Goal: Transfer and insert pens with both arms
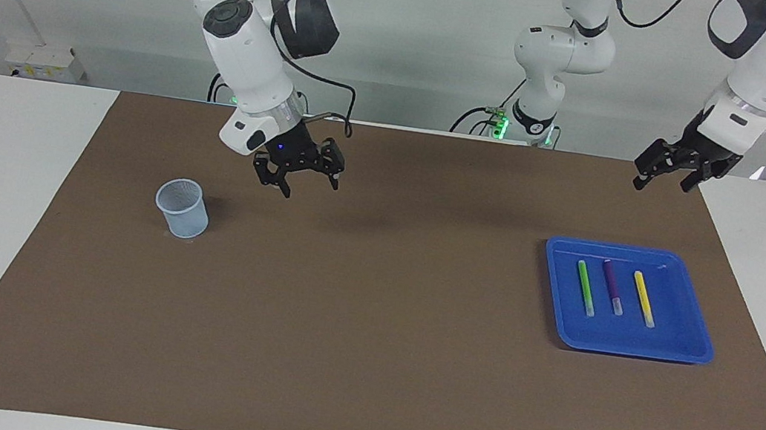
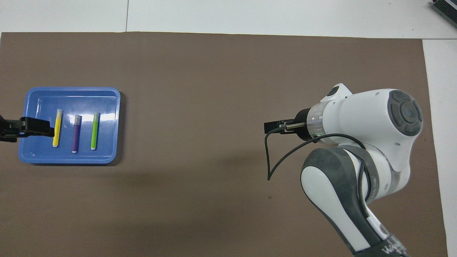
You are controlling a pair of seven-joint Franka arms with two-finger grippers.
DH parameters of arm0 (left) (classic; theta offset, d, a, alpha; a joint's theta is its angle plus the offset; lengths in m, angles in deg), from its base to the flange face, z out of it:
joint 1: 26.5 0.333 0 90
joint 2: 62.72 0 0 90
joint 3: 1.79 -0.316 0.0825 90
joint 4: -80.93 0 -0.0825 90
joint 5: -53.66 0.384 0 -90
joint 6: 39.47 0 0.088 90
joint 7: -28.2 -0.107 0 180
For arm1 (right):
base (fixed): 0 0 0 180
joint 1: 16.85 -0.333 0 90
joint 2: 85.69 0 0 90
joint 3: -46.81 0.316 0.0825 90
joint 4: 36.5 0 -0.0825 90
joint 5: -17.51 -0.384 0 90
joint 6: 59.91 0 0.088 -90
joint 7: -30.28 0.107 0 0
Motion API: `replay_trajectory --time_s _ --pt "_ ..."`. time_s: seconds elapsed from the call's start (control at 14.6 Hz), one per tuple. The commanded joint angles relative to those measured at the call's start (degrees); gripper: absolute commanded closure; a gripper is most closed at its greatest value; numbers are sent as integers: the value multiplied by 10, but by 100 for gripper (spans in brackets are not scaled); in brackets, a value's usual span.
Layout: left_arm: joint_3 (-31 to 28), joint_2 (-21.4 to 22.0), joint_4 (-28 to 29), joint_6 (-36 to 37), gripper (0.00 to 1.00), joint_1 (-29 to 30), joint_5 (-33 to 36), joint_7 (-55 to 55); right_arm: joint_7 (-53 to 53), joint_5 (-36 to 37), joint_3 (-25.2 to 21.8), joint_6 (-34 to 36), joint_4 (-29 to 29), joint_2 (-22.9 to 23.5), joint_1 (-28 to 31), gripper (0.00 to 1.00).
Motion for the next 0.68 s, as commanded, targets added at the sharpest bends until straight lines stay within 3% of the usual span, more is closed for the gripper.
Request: replay_trajectory --time_s 0.0,0.21,0.62 --pt "-1 27 87 -79 0 1 -10 5 21 -28 2 -34 -2 9 -19 0" --pt "-1 9 135 -145 0 -5 -10 -1 22 -30 2 -50 1 16 -22 0" --pt "-1 -96 138 -257 0 -12 -10 -16 -2 -20 5 -54 3 15 -59 0"
